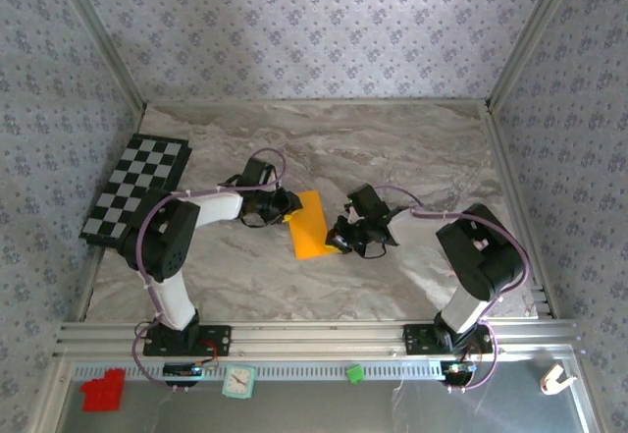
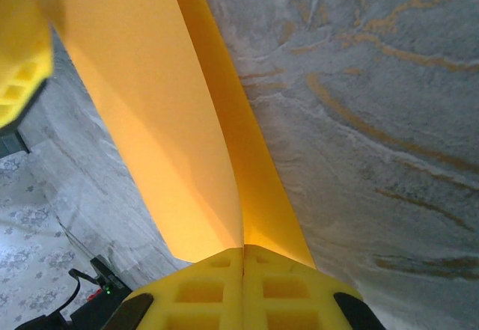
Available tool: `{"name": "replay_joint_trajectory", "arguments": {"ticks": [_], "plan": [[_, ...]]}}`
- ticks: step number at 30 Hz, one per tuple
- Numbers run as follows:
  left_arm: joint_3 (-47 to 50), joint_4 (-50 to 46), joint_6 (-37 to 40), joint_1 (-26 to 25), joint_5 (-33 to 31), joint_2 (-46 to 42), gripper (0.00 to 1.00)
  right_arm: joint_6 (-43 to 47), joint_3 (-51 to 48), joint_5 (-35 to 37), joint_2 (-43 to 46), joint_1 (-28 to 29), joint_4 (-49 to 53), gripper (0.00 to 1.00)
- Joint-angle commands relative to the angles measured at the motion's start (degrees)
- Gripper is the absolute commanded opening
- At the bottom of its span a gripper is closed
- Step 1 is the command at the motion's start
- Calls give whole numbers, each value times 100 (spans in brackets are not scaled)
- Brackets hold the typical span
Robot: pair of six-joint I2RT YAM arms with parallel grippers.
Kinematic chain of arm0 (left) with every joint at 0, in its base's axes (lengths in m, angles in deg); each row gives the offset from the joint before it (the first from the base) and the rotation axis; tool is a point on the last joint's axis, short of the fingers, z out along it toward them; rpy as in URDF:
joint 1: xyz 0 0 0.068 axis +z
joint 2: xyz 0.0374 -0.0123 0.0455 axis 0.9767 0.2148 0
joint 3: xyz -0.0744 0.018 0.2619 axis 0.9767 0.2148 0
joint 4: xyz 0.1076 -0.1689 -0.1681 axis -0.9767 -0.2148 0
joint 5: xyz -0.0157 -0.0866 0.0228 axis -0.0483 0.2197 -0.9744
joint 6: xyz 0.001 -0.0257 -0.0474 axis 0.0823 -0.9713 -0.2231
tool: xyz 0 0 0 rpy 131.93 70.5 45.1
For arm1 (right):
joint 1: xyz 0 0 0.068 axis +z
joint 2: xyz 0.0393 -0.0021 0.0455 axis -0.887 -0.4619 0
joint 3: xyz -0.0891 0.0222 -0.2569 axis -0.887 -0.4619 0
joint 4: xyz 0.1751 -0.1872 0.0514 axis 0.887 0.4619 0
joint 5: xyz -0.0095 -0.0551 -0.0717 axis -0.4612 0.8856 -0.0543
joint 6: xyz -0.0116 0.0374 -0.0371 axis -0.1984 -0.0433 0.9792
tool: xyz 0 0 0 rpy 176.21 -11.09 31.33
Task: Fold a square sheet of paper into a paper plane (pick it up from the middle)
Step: Fold the triangle a second time at the center of the table.
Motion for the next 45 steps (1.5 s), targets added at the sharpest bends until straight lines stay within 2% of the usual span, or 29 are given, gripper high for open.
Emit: {"name": "replay_joint_trajectory", "arguments": {"ticks": [1, 8, 19, 45], "plan": [[-94, -324, 119, 33, -57, 230, 25, 214, 178, -8, 170, -17, 227, 4], [-79, -434, 242, 33, -39, 376, 20, 532, 698, -181, -92, 172, 186, 4], [-52, -475, 311, 39, -50, 386, 17, 260, 1347, -73, -903, 409, -324, 3], [-24, -535, 259, 33, -92, 507, 14, -37, 1318, 310, -1319, 519, -750, 1]]}}
